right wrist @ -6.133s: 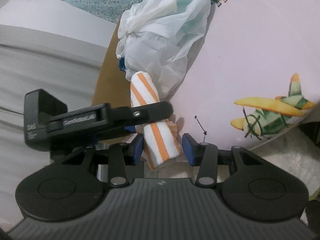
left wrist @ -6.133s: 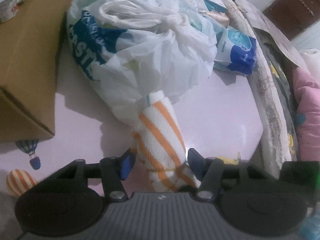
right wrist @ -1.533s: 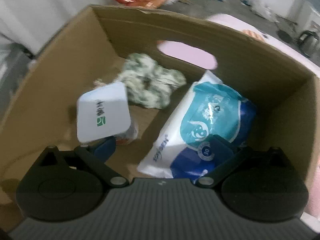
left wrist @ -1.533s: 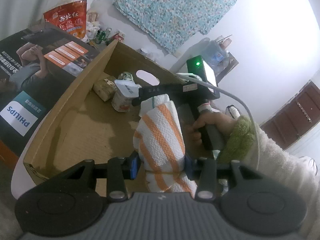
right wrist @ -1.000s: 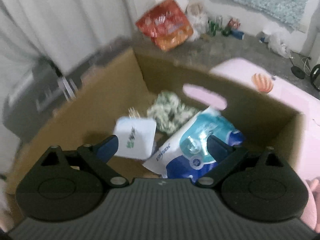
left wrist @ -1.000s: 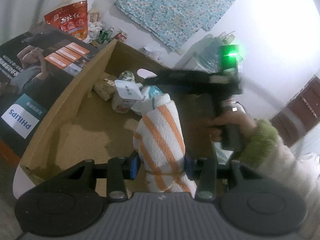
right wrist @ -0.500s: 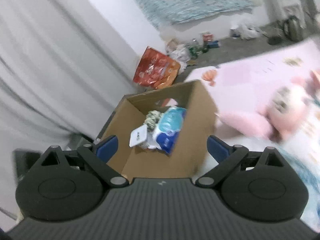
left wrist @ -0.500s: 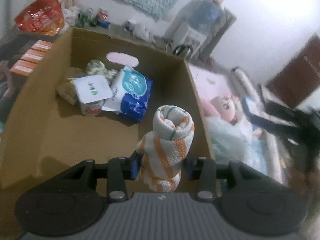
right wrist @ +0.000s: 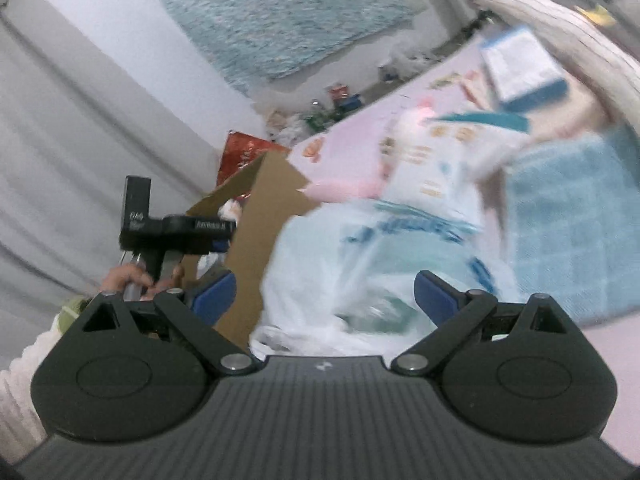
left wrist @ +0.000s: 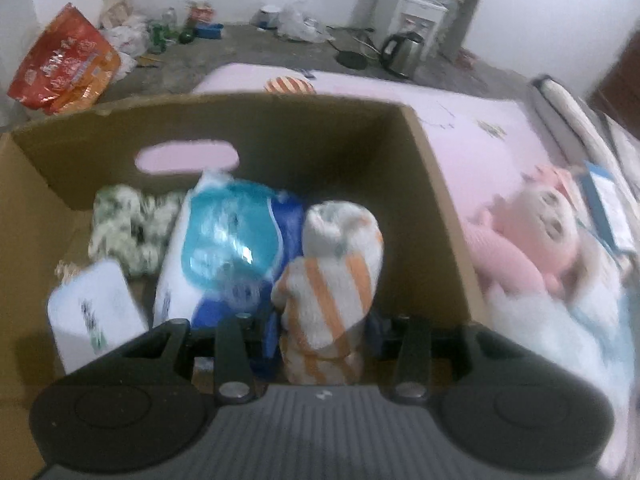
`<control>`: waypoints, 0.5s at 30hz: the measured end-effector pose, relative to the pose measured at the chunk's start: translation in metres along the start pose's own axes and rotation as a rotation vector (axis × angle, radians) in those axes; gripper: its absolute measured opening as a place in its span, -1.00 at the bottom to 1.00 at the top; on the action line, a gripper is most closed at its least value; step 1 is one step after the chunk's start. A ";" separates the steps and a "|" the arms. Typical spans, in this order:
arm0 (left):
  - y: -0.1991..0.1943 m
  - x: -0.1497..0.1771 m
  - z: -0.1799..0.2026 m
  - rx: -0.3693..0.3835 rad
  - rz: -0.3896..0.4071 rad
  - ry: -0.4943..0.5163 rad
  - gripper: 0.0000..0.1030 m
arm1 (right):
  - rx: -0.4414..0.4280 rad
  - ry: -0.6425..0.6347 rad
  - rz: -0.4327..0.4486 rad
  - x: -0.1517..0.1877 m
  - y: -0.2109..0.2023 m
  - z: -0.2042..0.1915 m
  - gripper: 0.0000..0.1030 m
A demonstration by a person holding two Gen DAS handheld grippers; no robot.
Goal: Organize soft objects
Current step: 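Lower the striped towel into the box and open the left gripper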
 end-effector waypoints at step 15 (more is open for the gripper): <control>-0.030 -0.015 -0.028 0.097 0.152 -0.183 0.50 | 0.003 0.081 0.019 0.004 -0.002 0.037 0.88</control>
Point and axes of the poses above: each gripper's, at about its wrist camera, not at the fingertips, and y roughly the way its jaws point, z to its right, x to its underside, the point moved 9 cm from there along y, roughly the way its jaws point, and after that the axes turned 12 degrees about -z, right-handed, at the moved point
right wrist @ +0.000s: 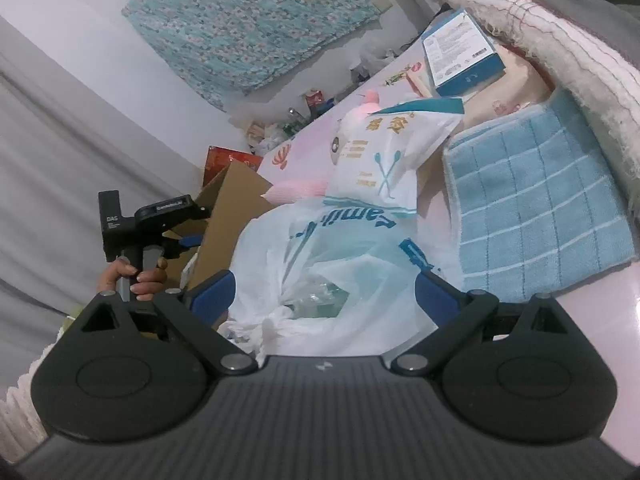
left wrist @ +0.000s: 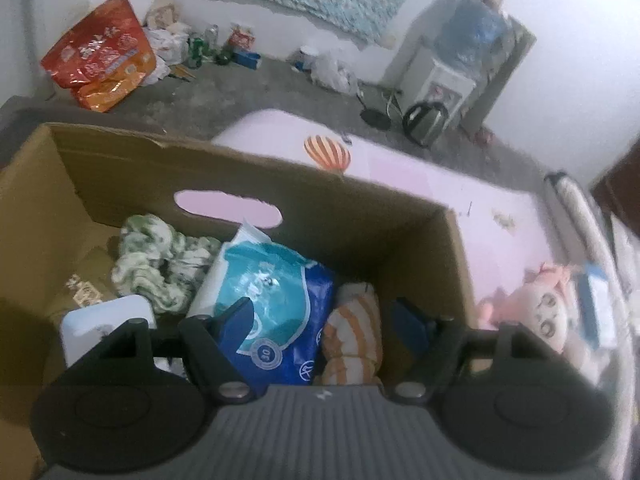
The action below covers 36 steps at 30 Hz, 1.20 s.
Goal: Organize soft objects
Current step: 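Lower the striped towel into the box and open the left gripper, then move both tools back over the bed toward the blue checkered cloth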
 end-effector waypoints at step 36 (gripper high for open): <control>-0.119 0.255 0.213 0.112 0.247 0.542 0.58 | 0.333 0.162 0.319 0.024 -0.034 0.122 0.45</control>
Point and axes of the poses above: each gripper's, at about its wrist camera, not at the fingertips, and y roughly the way its jaws point, z to its right, x to its underside, the point moved 9 cm from there along y, roughly the way its jaws point, and after that the axes turned 12 degrees about -z, right-handed, at the moved point
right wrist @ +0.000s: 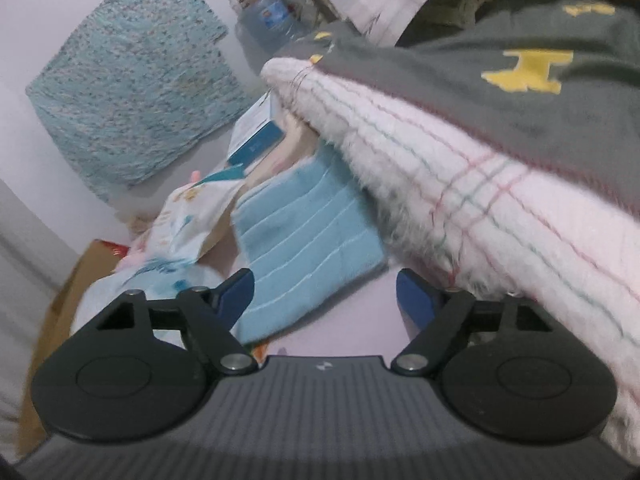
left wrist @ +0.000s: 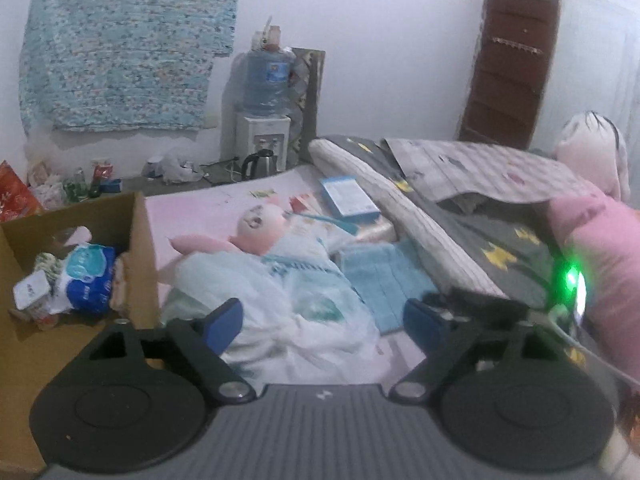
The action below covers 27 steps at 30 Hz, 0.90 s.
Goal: Organize soft objects
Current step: 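Move both tools back over the bed toward the blue checkered cloth, then grasp the edge of the blue checkered cloth with the left gripper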
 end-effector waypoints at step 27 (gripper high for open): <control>0.026 0.080 0.039 0.116 -0.132 0.054 -0.22 | -0.059 -0.013 -0.163 0.055 -0.057 0.050 -0.87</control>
Point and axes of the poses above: each gripper's, at about its wrist camera, not at the fingertips, and y roughly the way its jaws point, z to its right, x to its underside, the point moved 9 cm from there along y, roughly the way its jaws point, and after that the axes turned 12 degrees about -z, right-handed, at the moved point
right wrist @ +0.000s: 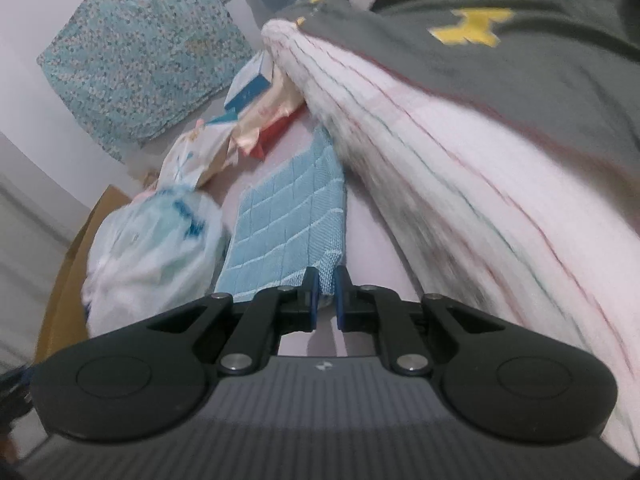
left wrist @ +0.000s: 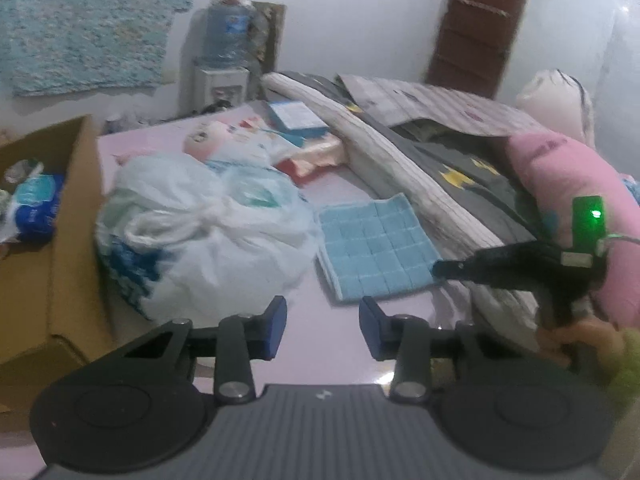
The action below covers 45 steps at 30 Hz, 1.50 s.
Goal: Organize soft objects
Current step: 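Grasp the edge of the blue checkered cloth with the left gripper, then lift the cloth with the left gripper while the right gripper grasps its other end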
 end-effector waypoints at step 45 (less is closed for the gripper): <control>0.125 0.001 0.046 0.025 -0.208 0.155 -0.54 | 0.119 -0.114 -0.029 -0.001 -0.010 0.011 -0.42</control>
Point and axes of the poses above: each gripper's, at about its wrist camera, not at the fingertips, and y roughly the way its jaws point, z to its right, x to its underside, the point moved 9 cm from there along y, roughly the way its jaws point, and after that the axes turned 12 degrees about -z, right-handed, at the moved point
